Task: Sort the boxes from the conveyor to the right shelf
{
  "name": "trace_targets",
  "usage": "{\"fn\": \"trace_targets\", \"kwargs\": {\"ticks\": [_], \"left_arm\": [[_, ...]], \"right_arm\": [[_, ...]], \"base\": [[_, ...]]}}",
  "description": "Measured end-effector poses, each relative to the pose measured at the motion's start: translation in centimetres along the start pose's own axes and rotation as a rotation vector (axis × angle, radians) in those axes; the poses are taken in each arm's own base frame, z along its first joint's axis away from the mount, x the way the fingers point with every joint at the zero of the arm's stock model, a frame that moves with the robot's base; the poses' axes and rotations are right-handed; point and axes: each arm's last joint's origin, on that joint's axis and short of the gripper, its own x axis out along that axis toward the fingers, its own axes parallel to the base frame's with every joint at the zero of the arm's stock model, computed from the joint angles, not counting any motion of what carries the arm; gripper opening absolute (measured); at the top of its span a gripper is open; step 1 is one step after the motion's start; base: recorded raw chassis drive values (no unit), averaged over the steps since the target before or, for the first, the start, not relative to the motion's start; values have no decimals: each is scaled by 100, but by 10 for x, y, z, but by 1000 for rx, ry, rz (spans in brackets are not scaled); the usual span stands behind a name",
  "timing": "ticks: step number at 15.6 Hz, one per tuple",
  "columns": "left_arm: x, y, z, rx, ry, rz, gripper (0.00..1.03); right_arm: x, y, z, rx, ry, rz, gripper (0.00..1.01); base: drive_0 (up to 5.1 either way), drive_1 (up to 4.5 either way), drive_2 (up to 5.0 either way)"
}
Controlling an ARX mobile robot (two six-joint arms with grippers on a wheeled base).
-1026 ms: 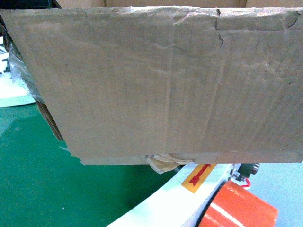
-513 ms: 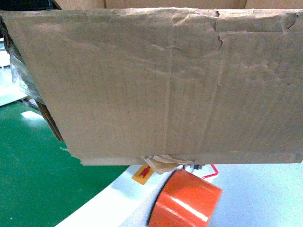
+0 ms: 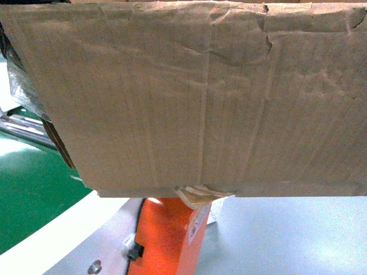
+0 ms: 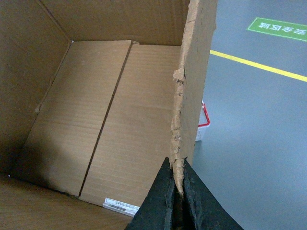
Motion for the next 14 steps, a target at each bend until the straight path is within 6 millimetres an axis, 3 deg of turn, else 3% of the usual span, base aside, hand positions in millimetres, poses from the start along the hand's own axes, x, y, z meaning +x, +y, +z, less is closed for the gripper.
{"fn": "trace_targets", "kwargs": {"ticks": [14], "left_arm": [[0, 0, 0, 0, -1, -1, 4]], "right_arm": [[1, 0, -1, 1, 3, 1, 2]], "base": [[-161, -161, -161]]}}
